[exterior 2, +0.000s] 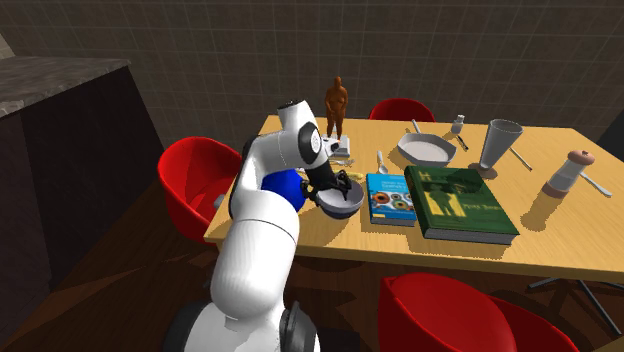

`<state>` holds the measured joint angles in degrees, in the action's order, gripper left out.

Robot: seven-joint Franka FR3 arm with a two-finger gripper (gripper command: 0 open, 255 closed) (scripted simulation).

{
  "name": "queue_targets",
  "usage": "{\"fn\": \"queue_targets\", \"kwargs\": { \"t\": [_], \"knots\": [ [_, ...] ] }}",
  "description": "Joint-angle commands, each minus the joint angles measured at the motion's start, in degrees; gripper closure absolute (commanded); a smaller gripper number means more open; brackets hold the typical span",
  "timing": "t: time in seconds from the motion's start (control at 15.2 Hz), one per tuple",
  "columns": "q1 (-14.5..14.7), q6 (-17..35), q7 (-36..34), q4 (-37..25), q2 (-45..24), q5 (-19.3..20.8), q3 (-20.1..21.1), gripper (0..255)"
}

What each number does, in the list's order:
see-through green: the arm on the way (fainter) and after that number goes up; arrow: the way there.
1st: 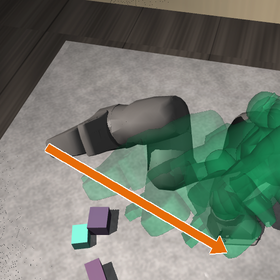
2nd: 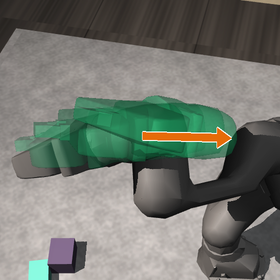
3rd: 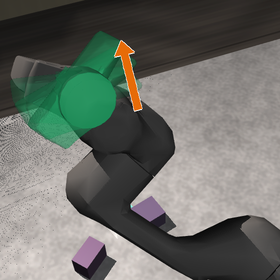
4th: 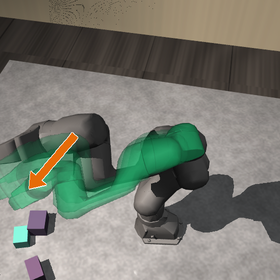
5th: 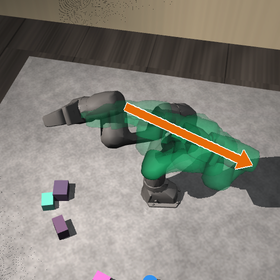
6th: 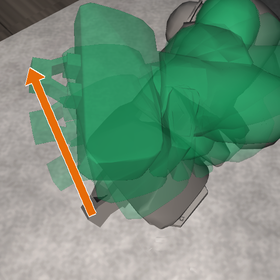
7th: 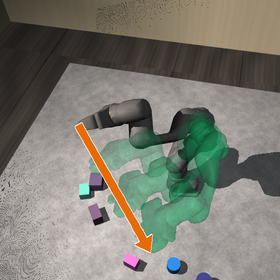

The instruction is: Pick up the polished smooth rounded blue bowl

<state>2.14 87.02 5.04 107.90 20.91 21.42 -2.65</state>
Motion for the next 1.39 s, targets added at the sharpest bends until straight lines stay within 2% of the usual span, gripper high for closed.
{"fn": "queue_targets", "kwargs": {
  "t": [0.0, 0.07, 0.13, 0.4, 0.53, 0.59, 0.86, 1.32],
  "knots": [
    [1.3, 1.0, -0.1, 1.6, -1.1, -14.7, -0.8, 255],
    [1.0, 3.5, -0.2, 1.4, -3.6, -14.6, -1.5, 255],
    [1.1, 3.6, -0.2, -0.4, -5.6, -14.6, -1.5, 255],
    [1.5, 1.6, -1.0, -0.5, -4.0, -14.9, -0.6, 255],
    [1.2, 3.2, -0.8, 1.9, -3.0, -14.7, -1.1, 255],
    [3.9, -0.2, -1.1, 0.8, -0.8, -14.2, -2.2, 255],
    [7.6, -3.4, -1.6, -3.3, -1.7, -13.4, -5.0, 255],
    [8.2, -9.0, -1.1, -11.1, -3.9, -13.4, -5.4, 255]
  ]
}}
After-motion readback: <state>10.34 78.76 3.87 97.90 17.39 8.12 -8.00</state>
